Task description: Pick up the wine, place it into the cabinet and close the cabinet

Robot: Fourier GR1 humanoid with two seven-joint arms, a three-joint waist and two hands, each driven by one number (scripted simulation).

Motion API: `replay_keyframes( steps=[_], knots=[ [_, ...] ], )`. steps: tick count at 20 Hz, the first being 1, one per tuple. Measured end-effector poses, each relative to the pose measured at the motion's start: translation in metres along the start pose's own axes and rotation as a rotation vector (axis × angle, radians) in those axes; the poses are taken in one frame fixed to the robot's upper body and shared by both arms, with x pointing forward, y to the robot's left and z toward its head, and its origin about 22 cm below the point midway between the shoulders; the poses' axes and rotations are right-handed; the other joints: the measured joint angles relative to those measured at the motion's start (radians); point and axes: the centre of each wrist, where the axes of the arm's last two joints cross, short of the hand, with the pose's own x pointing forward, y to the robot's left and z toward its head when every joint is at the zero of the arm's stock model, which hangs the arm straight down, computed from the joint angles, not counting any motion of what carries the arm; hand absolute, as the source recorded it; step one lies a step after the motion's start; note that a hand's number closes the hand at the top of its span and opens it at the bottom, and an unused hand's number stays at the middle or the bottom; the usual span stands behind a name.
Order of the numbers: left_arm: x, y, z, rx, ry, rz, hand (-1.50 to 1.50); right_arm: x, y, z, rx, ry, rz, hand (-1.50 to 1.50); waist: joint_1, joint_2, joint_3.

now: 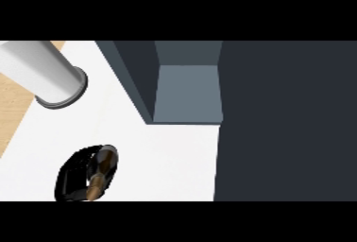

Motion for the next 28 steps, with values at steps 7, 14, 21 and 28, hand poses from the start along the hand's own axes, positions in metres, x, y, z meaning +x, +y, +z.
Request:
replay_keyframes(
  steps=[7,14,21,28],
  knots=[
    [0.009,-0.046,0.019,-0.081,0.041,0.081,1.50,-0.004,0.001,0.001,0.003,-0.001,-0.009,-1.50,-0.002,0.008,-0.011],
    [0.058,-0.089,0.012,-0.136,0.028,0.129,1.50,-0.011,0.003,-0.001,0.017,0.011,-0.015,-1.50,-0.008,0.012,-0.014],
    [0.104,-0.138,-0.018,-0.145,-0.022,0.126,1.50,-0.013,-0.001,-0.004,0.018,0.010,-0.012,-1.50,-0.013,0.015,-0.015],
    [0.130,-0.174,-0.050,-0.142,-0.022,0.138,1.50,-0.009,-0.003,-0.007,0.015,0.009,-0.016,-1.50,-0.017,0.015,-0.016]
  ],
)
